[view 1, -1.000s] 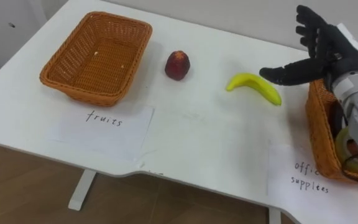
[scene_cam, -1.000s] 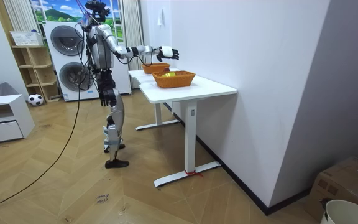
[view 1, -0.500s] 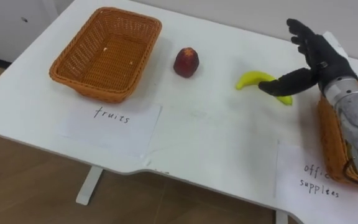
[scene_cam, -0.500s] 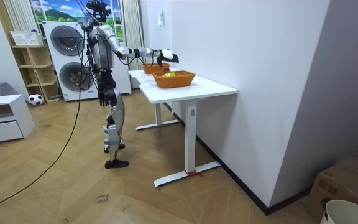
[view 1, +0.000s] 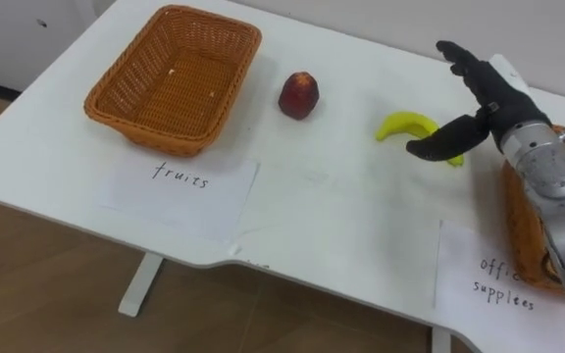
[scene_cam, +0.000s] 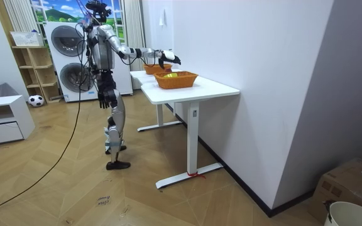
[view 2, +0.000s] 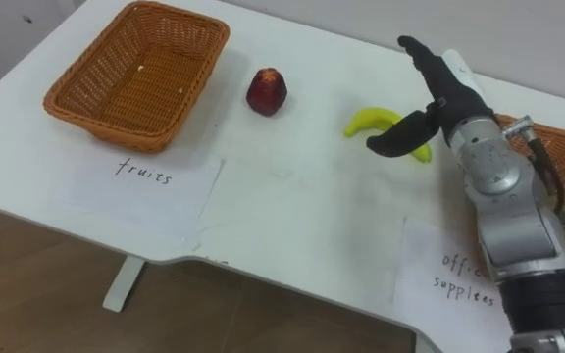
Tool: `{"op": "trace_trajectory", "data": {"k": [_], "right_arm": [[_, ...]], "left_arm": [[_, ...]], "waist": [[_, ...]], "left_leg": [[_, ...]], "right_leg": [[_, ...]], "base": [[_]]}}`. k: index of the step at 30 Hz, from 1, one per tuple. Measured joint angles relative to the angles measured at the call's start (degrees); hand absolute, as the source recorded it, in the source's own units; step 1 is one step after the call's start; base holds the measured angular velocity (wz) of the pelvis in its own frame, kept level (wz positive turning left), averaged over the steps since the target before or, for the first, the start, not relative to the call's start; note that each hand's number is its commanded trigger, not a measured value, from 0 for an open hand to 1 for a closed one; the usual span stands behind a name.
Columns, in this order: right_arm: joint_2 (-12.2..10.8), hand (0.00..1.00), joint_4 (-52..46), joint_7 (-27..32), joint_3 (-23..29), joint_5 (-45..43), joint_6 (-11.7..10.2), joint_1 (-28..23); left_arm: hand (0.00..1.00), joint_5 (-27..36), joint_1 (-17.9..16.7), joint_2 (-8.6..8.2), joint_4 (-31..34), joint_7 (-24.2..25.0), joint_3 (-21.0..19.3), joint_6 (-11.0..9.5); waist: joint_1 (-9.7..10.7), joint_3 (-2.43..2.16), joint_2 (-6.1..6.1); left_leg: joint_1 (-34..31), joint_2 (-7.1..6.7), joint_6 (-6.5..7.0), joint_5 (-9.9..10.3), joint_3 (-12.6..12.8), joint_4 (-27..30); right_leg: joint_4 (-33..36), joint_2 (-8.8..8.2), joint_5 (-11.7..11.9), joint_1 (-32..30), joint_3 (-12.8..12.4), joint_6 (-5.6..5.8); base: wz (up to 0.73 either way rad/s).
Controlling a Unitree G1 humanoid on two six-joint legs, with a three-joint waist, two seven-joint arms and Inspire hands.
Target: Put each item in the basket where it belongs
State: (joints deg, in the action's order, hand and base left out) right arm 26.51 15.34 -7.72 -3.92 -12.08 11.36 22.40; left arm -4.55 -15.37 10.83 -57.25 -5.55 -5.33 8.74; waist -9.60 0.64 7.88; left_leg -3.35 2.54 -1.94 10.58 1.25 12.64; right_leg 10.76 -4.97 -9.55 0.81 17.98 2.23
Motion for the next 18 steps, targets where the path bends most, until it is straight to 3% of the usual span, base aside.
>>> {"op": "trace_trajectory", "data": {"k": [5,10,18], "right_arm": [[-0.01,0.00,2.88,0.05,-1.14,-4.84,0.00,1.33],[-0.08,0.00,4.34,-0.01,-3.07,-17.19,0.09,1.99],[-0.07,0.00,10.86,-0.51,-9.97,-20.06,1.29,4.62]], "left_arm": [[0.00,-0.05,0.30,0.03,-0.01,0.20,-0.03,0.05],[0.00,-0.02,1.44,-0.08,1.32,1.08,0.00,0.18],[0.00,0.10,1.92,0.54,3.21,0.63,2.18,0.90]], "waist": [[-0.60,0.06,0.03],[-1.85,0.26,0.45],[-2.75,0.25,0.81]], "left_leg": [[0.04,-0.06,0.00,0.00,-0.66,0.03],[-0.14,-0.09,0.00,0.00,-0.83,-0.26],[-0.13,-0.23,0.01,-0.01,-1.81,-0.24]], "right_leg": [[-0.09,-0.01,0.00,0.30,0.47,0.00],[-0.15,0.02,0.00,0.10,0.45,0.00],[-0.14,0.03,0.00,0.37,0.70,0.00]], "base": [[0.06],[0.00],[0.05]]}}
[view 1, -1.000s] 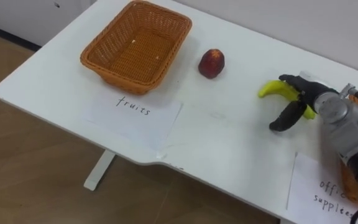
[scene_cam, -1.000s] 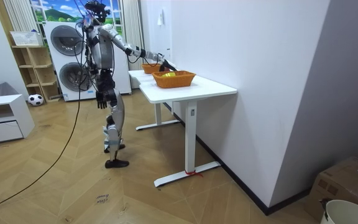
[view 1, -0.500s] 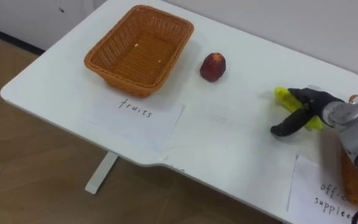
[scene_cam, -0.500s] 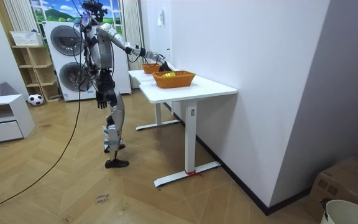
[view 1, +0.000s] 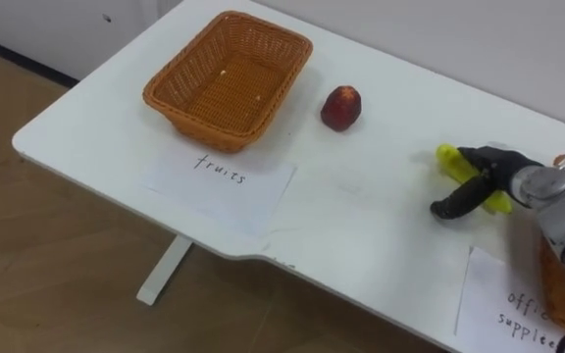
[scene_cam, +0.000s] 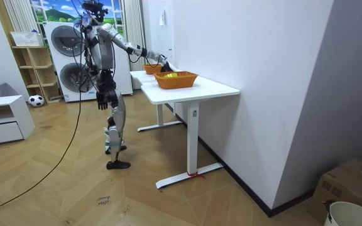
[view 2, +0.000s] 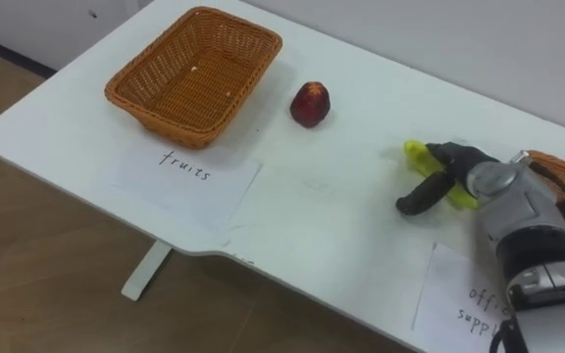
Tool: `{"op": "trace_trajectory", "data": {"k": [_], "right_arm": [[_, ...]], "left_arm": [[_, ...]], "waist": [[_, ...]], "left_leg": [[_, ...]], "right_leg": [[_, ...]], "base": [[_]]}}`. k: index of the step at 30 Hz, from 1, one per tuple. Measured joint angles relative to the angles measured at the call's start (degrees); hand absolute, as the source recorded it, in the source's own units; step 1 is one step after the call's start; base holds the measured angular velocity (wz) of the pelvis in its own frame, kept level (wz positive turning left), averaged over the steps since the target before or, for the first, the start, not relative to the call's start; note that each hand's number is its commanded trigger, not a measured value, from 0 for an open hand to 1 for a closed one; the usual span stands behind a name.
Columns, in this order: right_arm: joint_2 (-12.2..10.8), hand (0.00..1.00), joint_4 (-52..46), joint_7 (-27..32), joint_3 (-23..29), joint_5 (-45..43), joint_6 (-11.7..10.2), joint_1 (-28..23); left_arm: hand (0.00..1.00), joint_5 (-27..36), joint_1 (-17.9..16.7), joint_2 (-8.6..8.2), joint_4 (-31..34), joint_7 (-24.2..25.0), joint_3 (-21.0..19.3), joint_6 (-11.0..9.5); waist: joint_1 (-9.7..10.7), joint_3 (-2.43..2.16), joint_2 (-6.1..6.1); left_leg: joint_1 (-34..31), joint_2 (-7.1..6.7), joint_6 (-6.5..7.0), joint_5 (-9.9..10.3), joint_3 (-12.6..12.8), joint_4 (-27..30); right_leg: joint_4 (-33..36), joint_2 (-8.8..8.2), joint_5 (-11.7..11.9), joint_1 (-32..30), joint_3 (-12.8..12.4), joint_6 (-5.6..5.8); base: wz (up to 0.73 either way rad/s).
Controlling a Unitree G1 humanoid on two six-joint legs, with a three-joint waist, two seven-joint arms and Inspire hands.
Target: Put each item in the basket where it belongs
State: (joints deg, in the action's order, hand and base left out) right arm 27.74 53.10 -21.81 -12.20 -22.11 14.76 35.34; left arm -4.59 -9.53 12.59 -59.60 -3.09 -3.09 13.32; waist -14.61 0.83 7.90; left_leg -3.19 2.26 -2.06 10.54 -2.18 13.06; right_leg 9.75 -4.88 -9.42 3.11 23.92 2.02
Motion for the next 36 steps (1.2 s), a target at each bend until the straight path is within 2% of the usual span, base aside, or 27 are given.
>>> {"op": "trace_trajectory", "data": {"k": [3,4,5,6,13,19,21,26,36], "right_arm": [[0.00,0.00,-0.06,-0.01,0.10,0.00,0.00,0.00],[0.00,0.27,-0.09,-0.04,0.11,0.00,0.00,0.00],[0.00,0.70,-0.13,-0.05,0.11,-0.01,0.01,0.01],[0.00,1.00,-0.21,-0.08,0.11,-0.04,0.05,0.03],[0.22,1.00,-0.71,2.03,0.08,-1.77,0.41,0.32],[0.64,1.00,-2.75,2.39,-0.19,-3.16,1.07,-0.52],[0.88,1.00,-2.82,2.29,-0.44,-3.22,1.61,-0.59],[1.20,1.00,-3.12,2.32,-1.20,-3.21,1.63,-0.52],[1.41,1.00,-3.52,-1.24,-1.17,2.35,1.45,-0.60]], "left_arm": [[0.00,-0.02,-0.03,0.01,0.00,0.00,-0.01,0.01],[0.00,-0.02,-0.04,0.01,0.00,-0.01,-0.01,0.03],[0.00,-0.02,-0.01,0.01,0.00,-0.01,-0.01,0.04],[0.00,-0.02,0.01,0.01,0.01,-0.01,-0.02,0.03],[0.00,0.02,0.43,0.02,-0.03,-0.11,-0.01,0.02],[0.00,0.01,1.40,0.04,-0.09,-0.11,-0.07,0.02],[0.00,0.01,2.44,0.10,-0.20,-0.09,-0.05,-0.03],[0.00,0.00,3.48,0.62,-2.04,-0.10,-0.04,-0.15],[0.00,0.00,3.70,0.76,-3.58,-0.19,0.03,-0.60]], "waist": [[0.01,-0.01,0.02],[0.02,-0.02,0.03],[0.02,-0.03,0.05],[0.03,-0.04,0.07],[-0.25,-0.19,0.43],[-0.65,0.03,0.90],[-1.45,0.10,1.17],[-1.74,0.24,1.41],[-1.55,0.35,1.27]], "left_leg": [[0.07,0.00,0.00,0.00,0.01,-0.32],[0.07,0.00,0.00,0.00,0.00,-0.32],[0.06,0.00,0.00,0.00,0.01,-0.33],[0.04,0.00,0.00,0.00,0.01,-0.33],[0.40,0.02,-0.01,-0.02,0.07,-0.36],[0.90,0.06,-0.02,-0.02,0.23,-0.73],[1.00,0.07,-0.02,-0.02,0.35,-0.88],[0.96,0.07,-0.02,-0.01,0.36,-1.02],[0.99,0.10,-0.02,-0.01,0.38,-1.31]], "right_leg": [[0.00,0.00,0.00,-0.02,-0.02,0.00],[0.00,0.00,0.00,-0.03,-0.02,0.00],[0.00,0.00,0.00,-0.06,-0.02,0.00],[0.00,0.00,0.00,-0.09,-0.01,0.00],[-0.01,0.00,0.00,0.02,0.02,0.00],[-0.17,0.05,0.00,0.28,-0.28,0.00],[-0.17,0.07,0.00,0.20,-0.50,0.00],[-0.18,0.07,0.00,0.09,-0.52,0.00],[-0.19,0.15,0.00,-0.14,-1.18,0.00]], "base": [[0.00],[0.00],[0.00],[0.00],[0.00],[-0.01],[-0.04],[0.00],[0.00]]}}
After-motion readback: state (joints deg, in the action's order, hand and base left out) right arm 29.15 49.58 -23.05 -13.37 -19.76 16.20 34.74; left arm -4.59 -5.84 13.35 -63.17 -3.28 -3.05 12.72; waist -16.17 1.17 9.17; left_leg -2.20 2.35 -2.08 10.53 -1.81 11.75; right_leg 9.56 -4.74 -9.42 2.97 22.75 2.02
